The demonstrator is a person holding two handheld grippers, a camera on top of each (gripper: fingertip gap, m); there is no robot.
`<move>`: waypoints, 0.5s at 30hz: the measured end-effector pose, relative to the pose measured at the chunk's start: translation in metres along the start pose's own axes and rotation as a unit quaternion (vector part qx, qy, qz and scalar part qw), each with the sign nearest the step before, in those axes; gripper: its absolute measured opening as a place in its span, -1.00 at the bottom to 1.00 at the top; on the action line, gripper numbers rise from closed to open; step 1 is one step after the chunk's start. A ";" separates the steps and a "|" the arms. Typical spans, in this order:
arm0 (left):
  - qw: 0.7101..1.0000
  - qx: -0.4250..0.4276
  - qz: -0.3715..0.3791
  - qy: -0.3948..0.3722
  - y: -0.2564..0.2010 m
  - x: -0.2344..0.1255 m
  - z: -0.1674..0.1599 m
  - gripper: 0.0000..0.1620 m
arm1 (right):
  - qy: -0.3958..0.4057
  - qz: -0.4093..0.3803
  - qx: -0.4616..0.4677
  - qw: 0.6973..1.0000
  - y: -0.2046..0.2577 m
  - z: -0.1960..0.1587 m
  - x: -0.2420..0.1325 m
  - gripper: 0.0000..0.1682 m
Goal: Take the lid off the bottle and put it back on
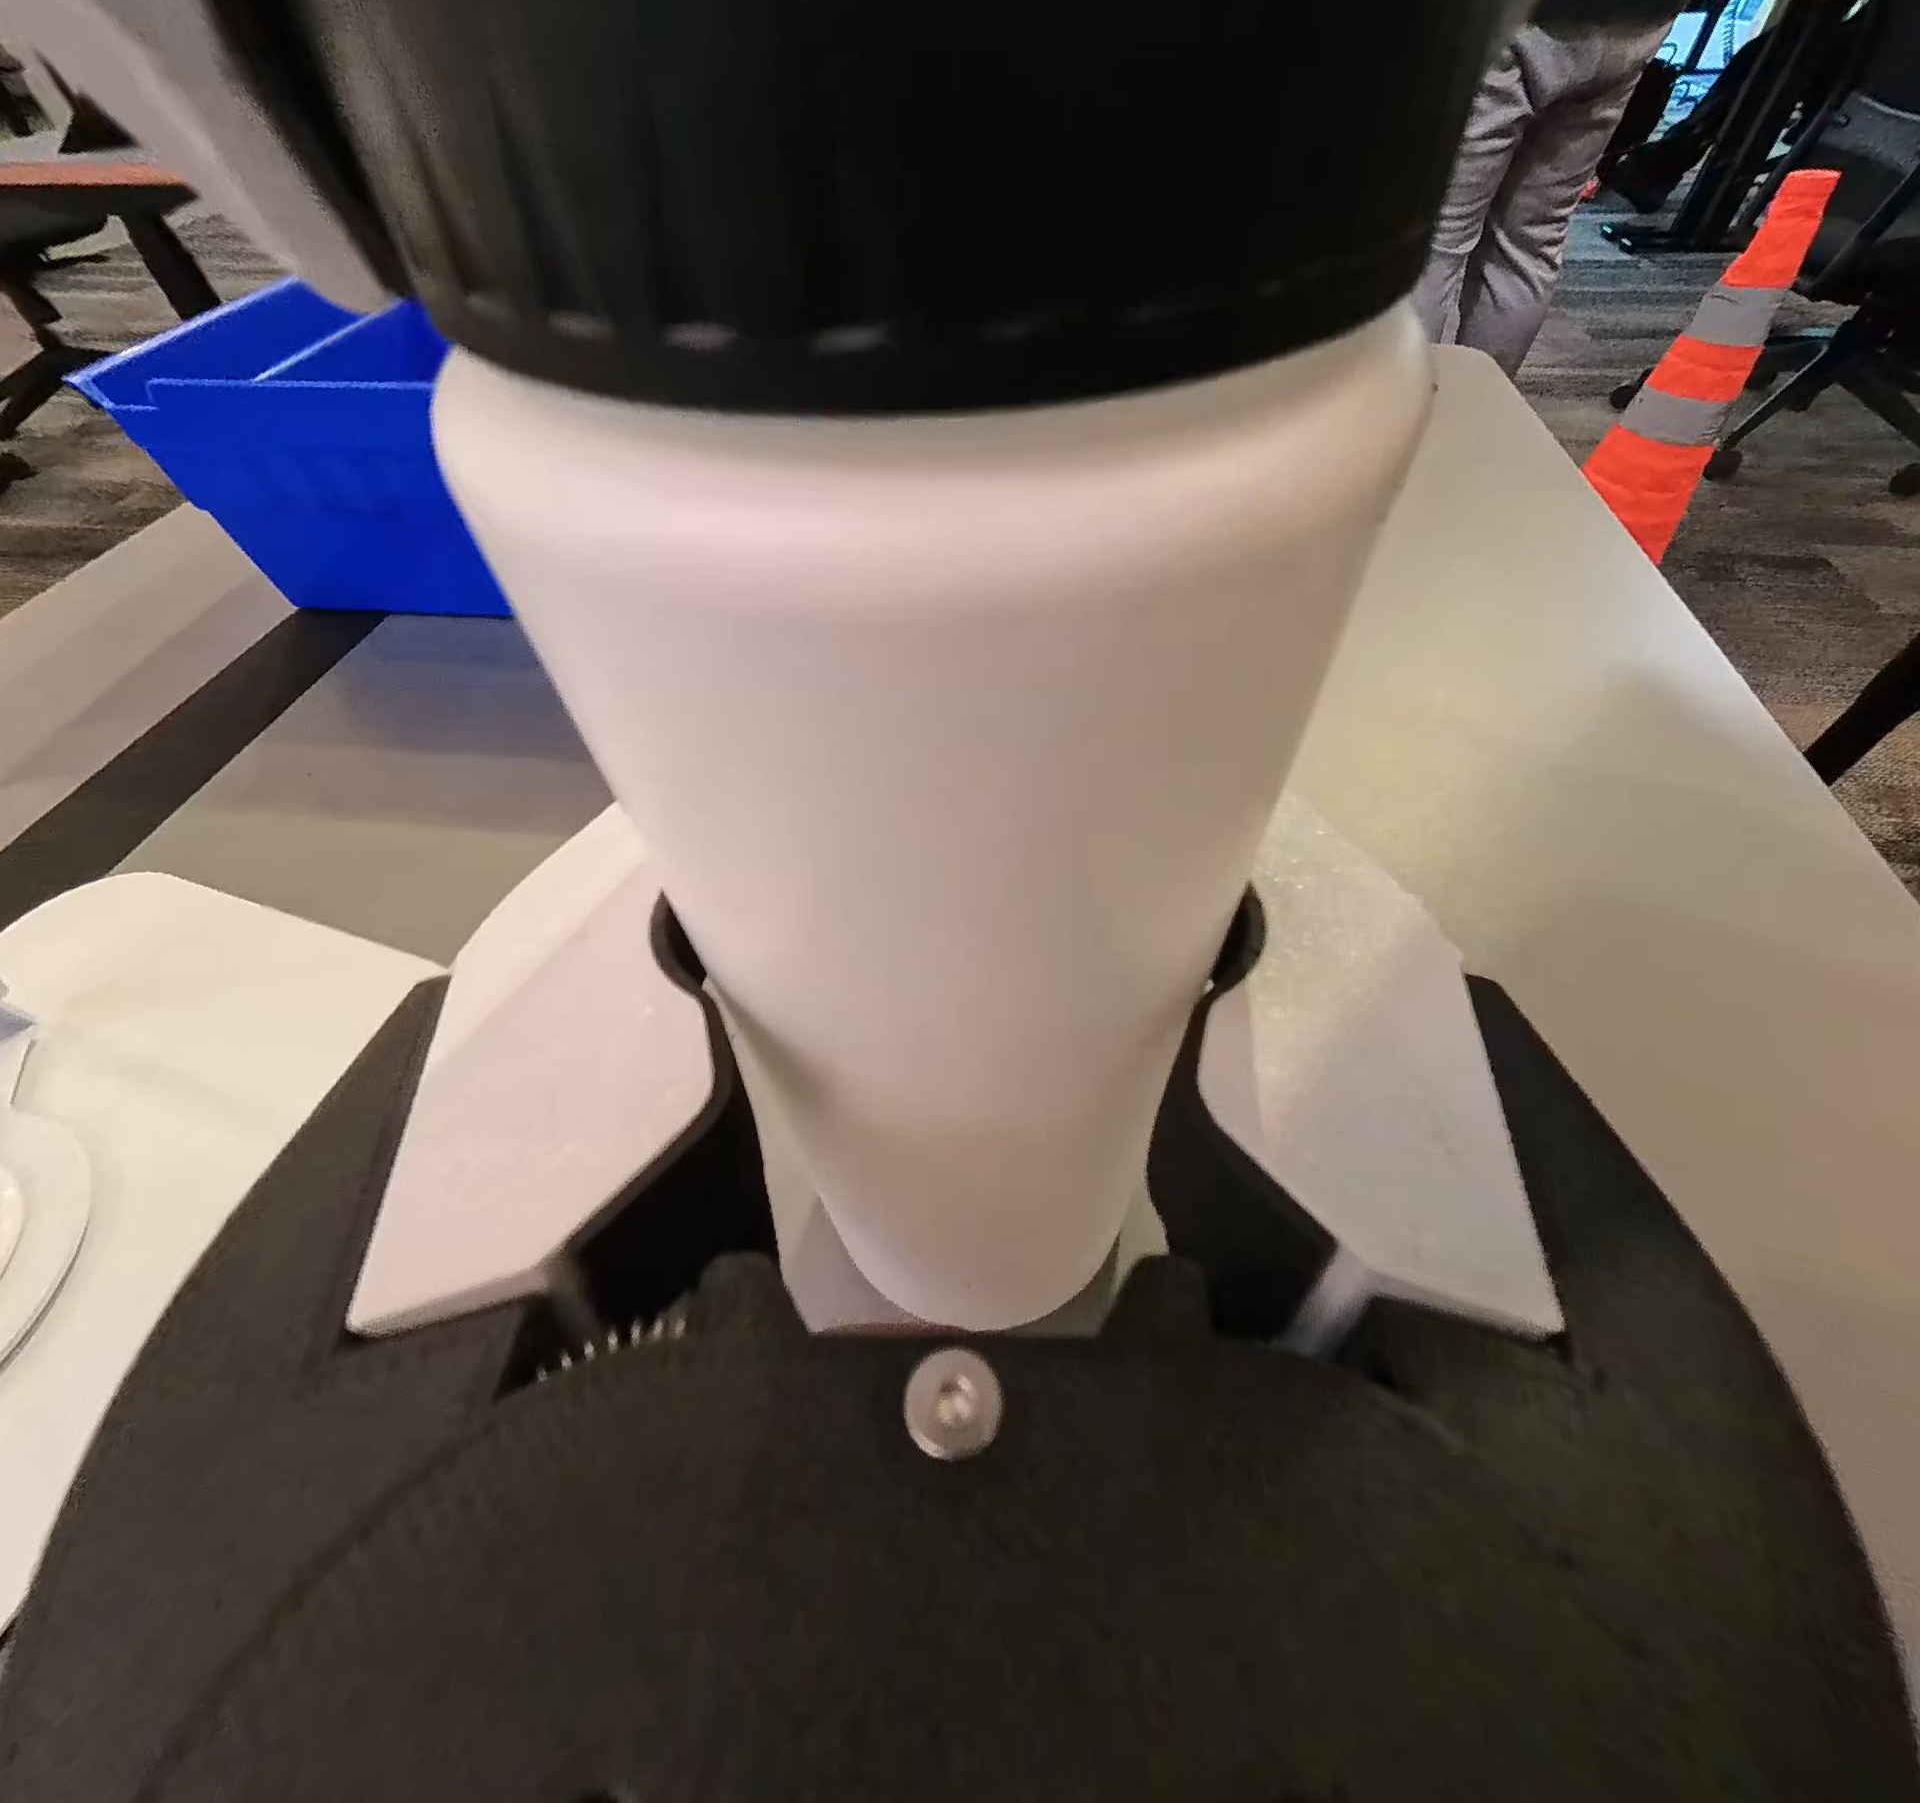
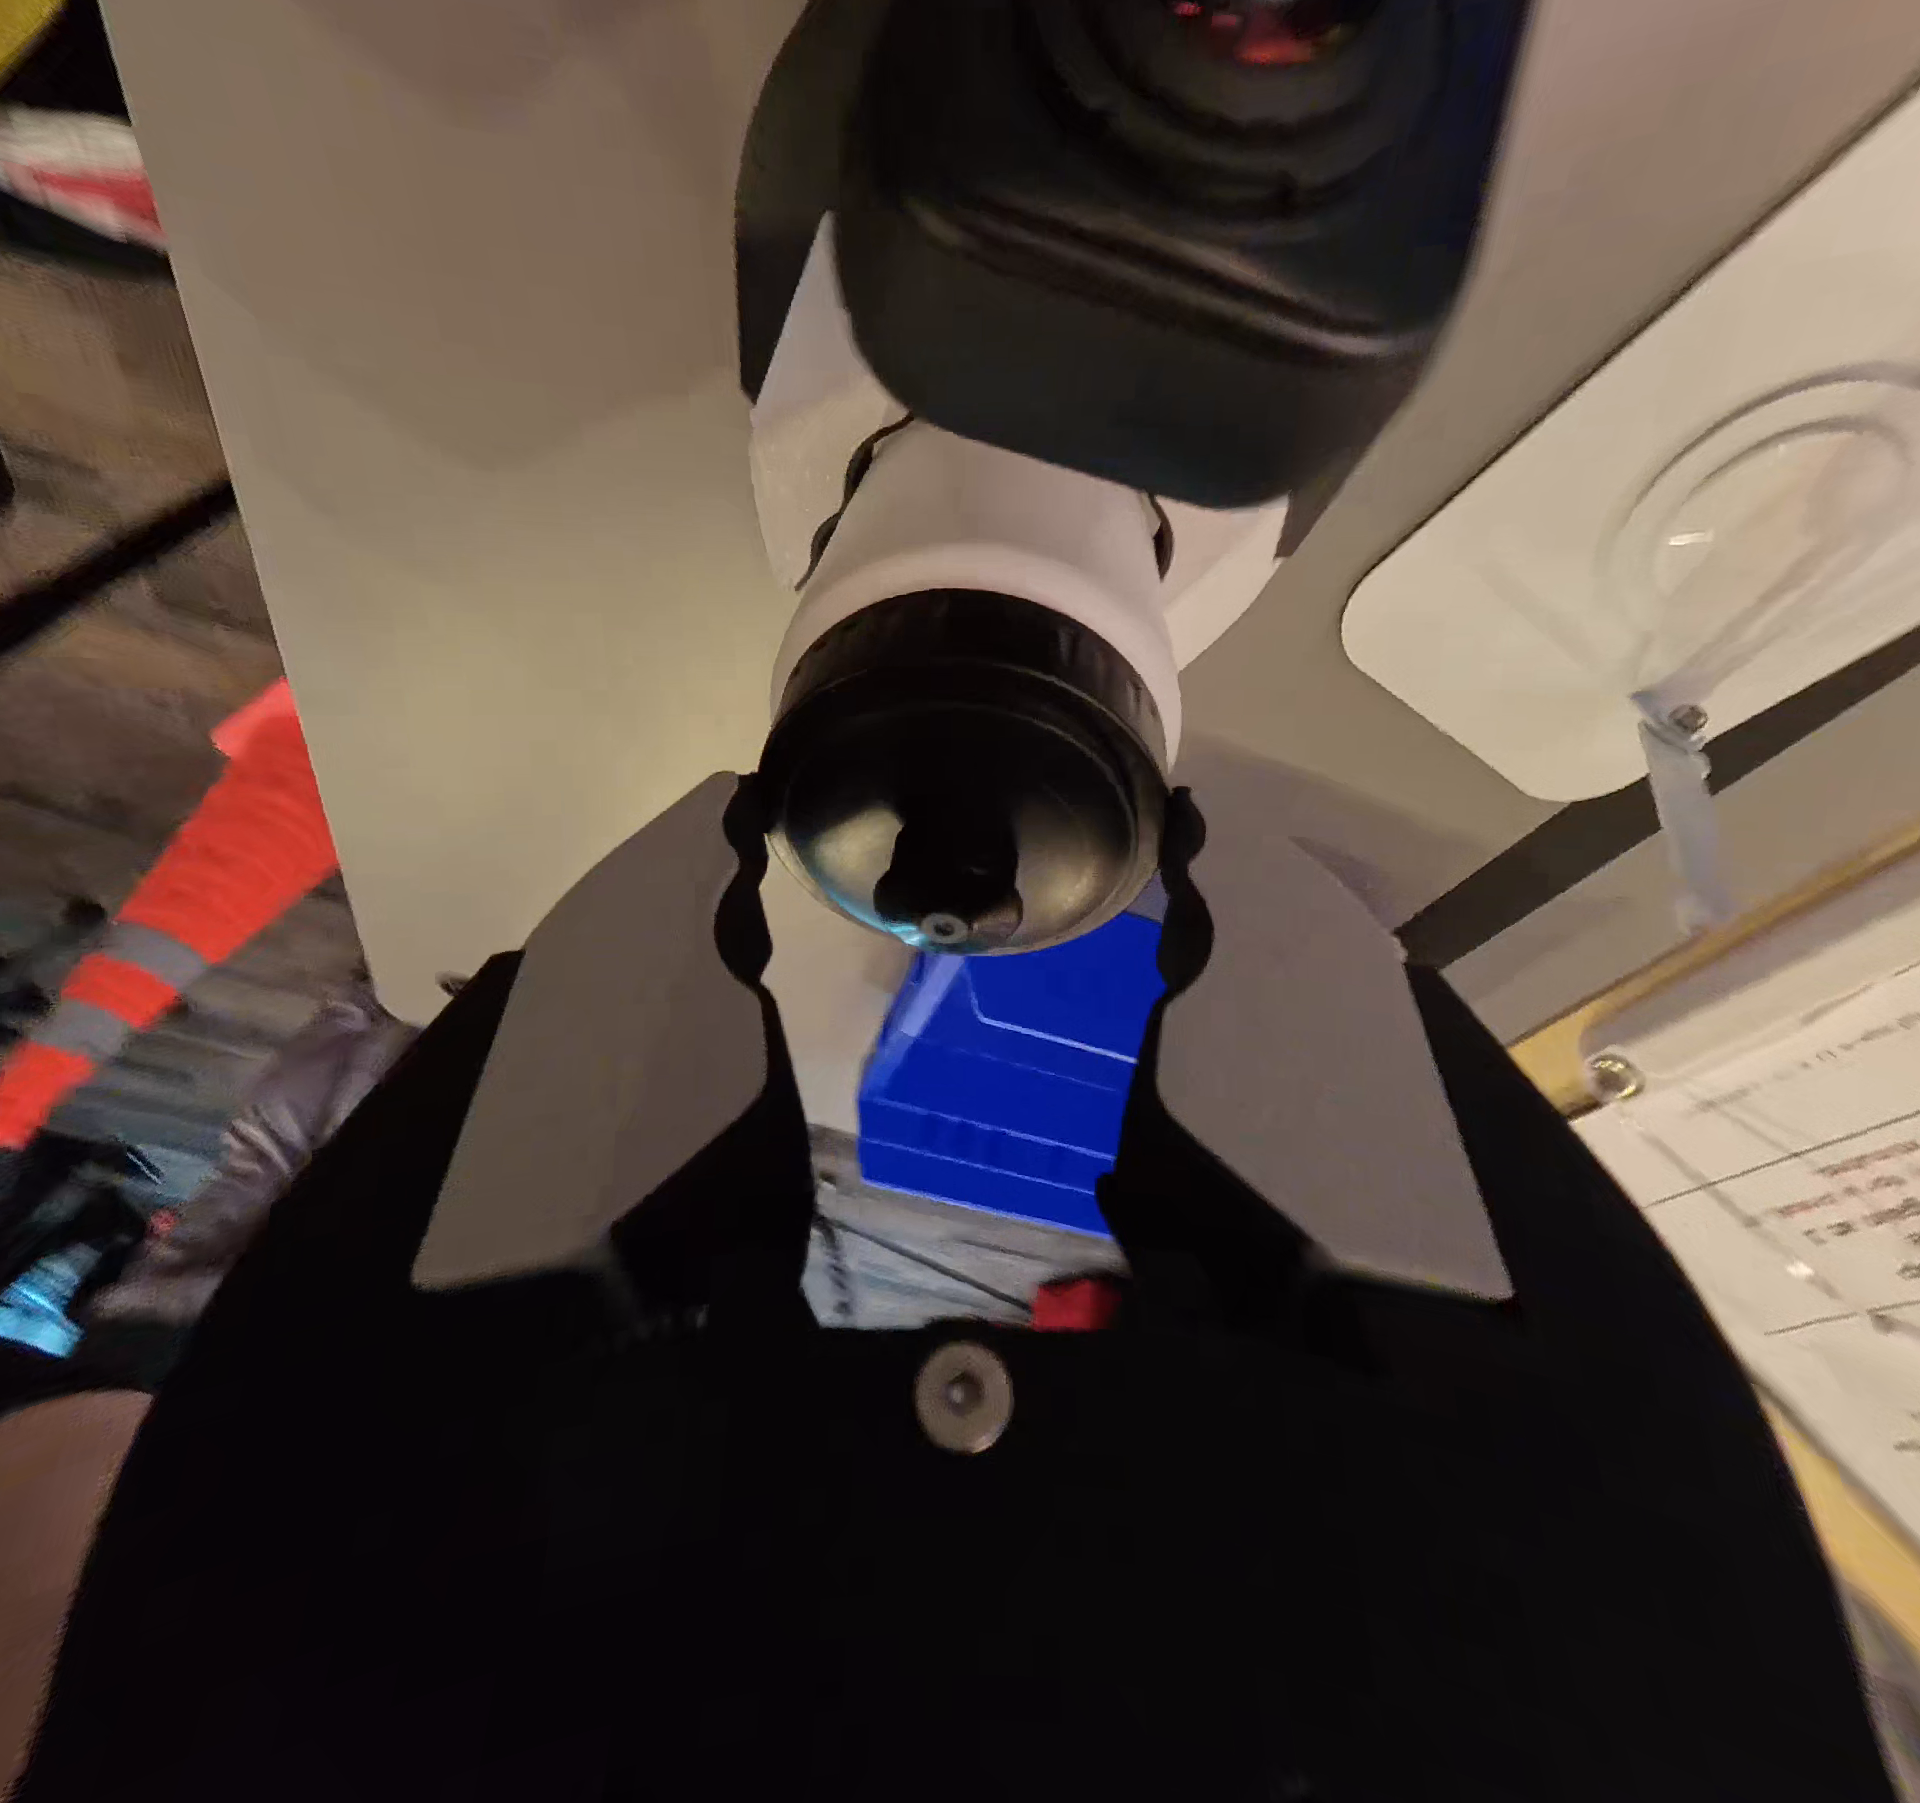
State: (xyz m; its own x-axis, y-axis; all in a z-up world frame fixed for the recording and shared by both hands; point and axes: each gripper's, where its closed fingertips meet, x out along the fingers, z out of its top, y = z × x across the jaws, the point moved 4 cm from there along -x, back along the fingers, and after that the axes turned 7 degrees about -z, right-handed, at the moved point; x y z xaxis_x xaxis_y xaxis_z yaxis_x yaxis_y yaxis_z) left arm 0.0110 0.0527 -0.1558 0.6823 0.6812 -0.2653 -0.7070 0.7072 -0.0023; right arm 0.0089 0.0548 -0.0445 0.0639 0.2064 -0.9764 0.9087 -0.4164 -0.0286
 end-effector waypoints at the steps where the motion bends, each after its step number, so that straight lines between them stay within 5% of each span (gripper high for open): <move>1: 1.000 -0.002 0.001 -0.002 0.001 0.000 0.000 0.18 | -0.017 -0.003 0.041 0.999 -0.002 0.002 -0.002 -0.07; 5: 1.000 -0.001 0.002 -0.002 0.000 0.001 0.000 0.18 | -0.067 -0.005 0.228 0.971 -0.001 -0.007 -0.006 0.38; 10: 1.000 -0.004 0.002 -0.004 0.001 -0.001 0.000 0.19 | -0.158 0.018 0.377 0.912 0.006 -0.007 -0.009 0.06; 15: 1.000 -0.004 0.004 -0.002 0.001 -0.001 0.000 0.19 | -0.149 0.027 0.392 0.907 0.003 -0.005 -0.001 -0.13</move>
State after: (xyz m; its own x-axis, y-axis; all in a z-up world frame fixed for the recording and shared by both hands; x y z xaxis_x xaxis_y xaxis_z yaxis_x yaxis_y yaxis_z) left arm 0.0100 0.0526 -0.1557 0.6776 0.6870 -0.2624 -0.7136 0.7005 -0.0086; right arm 0.0141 0.0579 -0.0425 -0.1203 -0.0332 -0.9922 0.3271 -0.9450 -0.0080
